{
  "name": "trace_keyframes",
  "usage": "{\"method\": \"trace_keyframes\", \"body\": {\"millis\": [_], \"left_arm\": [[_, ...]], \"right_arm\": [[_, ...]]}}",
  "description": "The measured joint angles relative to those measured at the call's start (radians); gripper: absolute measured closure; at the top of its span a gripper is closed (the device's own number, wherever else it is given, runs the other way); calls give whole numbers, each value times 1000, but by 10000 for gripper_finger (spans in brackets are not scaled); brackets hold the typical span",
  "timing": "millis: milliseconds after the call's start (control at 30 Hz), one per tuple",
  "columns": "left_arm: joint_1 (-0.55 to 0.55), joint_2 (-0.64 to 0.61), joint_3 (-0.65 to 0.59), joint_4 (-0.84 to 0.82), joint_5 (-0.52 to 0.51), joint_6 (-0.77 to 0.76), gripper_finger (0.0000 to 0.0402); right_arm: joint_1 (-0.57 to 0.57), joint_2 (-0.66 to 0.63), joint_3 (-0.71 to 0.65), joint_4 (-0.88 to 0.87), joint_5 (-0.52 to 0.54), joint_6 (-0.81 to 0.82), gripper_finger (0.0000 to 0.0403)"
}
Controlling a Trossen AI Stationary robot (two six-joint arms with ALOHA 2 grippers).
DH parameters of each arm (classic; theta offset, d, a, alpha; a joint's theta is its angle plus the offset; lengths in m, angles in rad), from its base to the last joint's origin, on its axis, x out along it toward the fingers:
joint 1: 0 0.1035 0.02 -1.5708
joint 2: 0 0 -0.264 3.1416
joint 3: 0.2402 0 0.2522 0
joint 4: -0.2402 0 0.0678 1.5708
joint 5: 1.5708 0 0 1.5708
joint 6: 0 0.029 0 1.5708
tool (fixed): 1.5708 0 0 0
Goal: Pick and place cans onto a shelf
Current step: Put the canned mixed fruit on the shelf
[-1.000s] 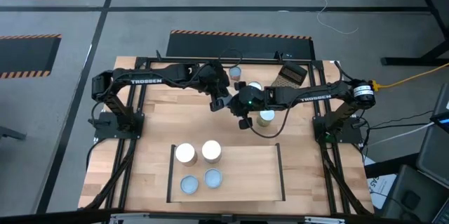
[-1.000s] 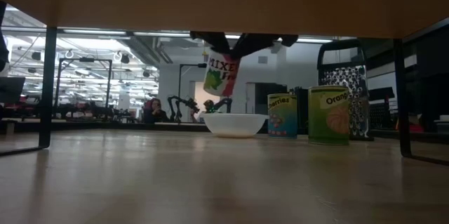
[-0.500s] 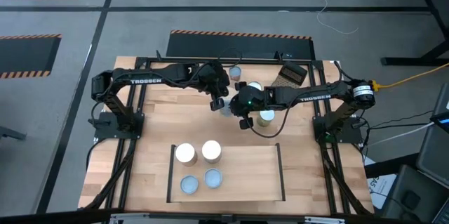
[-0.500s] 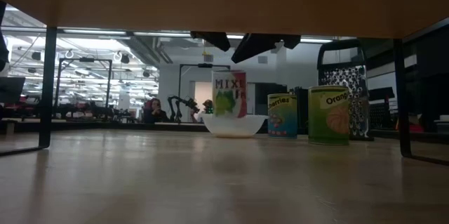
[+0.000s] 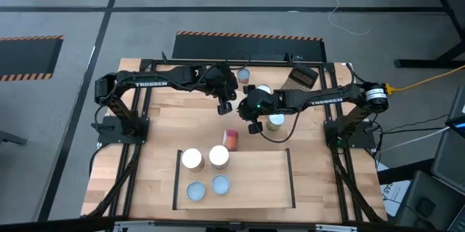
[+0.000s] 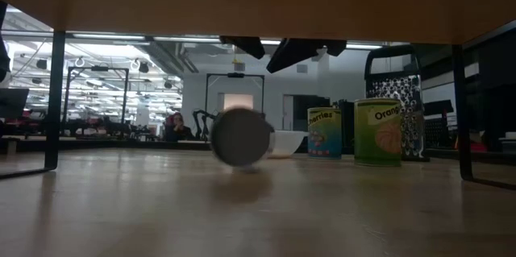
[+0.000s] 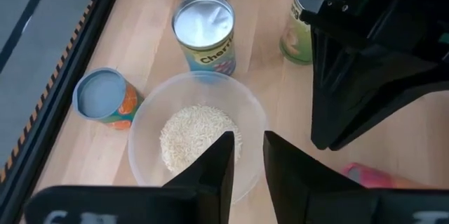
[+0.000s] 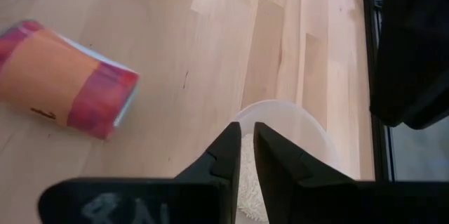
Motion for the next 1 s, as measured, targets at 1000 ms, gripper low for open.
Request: {"method": "trace_keyframes", "body": {"millis": [1000], "left_arm": [[-30, 3, -137, -250, 151, 7, 276]], "right_arm": [[-9, -1, -20, -110, -220, 2, 247]]}}
